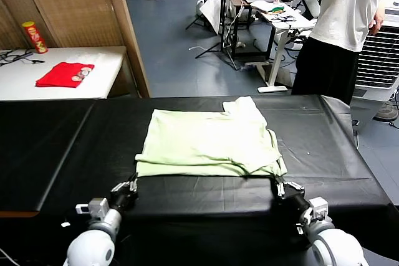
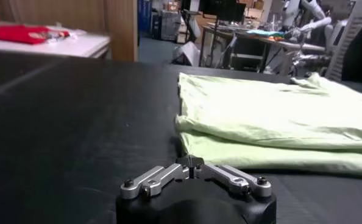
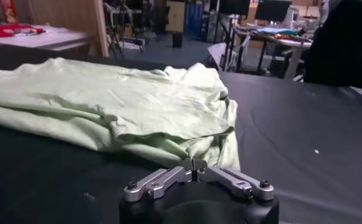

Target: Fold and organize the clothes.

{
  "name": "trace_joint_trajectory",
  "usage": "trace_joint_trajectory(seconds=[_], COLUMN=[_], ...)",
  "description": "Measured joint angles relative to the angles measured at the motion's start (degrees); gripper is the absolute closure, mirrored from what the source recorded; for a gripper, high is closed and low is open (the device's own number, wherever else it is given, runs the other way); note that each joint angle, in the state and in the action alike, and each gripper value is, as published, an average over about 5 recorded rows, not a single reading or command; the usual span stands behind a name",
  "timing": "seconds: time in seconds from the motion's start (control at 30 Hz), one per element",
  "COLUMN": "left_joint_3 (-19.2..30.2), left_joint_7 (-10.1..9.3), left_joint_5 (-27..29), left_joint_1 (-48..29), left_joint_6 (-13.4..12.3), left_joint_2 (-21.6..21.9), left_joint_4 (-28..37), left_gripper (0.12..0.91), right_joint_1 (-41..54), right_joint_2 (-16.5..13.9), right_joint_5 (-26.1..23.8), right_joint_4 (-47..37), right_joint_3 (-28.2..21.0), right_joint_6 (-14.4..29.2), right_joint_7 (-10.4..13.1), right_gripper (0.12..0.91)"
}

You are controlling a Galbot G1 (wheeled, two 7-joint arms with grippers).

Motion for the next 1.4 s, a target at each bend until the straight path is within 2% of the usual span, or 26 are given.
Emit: trace_joint_trajectory(seconds=[0.33,0.4,0.5,0.6,0.77,0.87,1.0,1.2,1.4], left_joint_3=[-2.5,-3.0,-3.8,-4.3,-5.1,-5.8,-6.3,-4.5,-0.2], left_joint_7=[-0.67,-1.05,-1.56,-1.84,-2.81,-3.31,-3.34,-4.31,-6.26], left_joint_5=[1.6,1.6,1.4,1.4,1.5,1.1,-2.2,-7.8,-15.7], left_joint_1=[8.3,10.0,12.2,13.9,15.8,16.0,14.0,4.6,-10.0], left_joint_6=[1.8,2.3,3.1,3.8,5.7,7.0,7.6,9.4,12.0], left_joint_2=[0.0,0.1,0.2,0.2,0.6,1.1,2.2,5.0,8.6], left_joint_4=[-8.4,-9.7,-11.3,-12.5,-14.5,-15.9,-16.6,-12.8,-4.0], left_gripper=[0.904,0.904,0.892,0.792,0.513,0.365,0.248,0.232,0.232], right_joint_1=[-4.8,-6.0,-8.0,-10.0,-10.6,-7.9,0.0,15.5,31.0], right_joint_2=[0.7,1.1,1.6,1.9,1.8,1.3,0.1,-1.9,-1.9], right_joint_5=[1.3,1.4,1.6,2.5,6.2,6.9,6.0,5.7,7.4], right_joint_4=[5.1,6.7,9.5,12.9,17.5,17.1,11.6,0.0,-13.1], right_joint_3=[0.2,0.5,1.2,2.2,4.3,5.0,3.7,-1.4,-8.5], right_joint_6=[-2.9,-3.7,-5.5,-7.5,-7.7,-5.7,-3.9,-4.7,-6.6], right_joint_7=[2.4,3.1,4.4,5.5,5.8,4.9,4.0,4.5,4.8], right_gripper=[0.901,0.869,0.740,0.573,0.310,0.240,0.228,0.227,0.227])
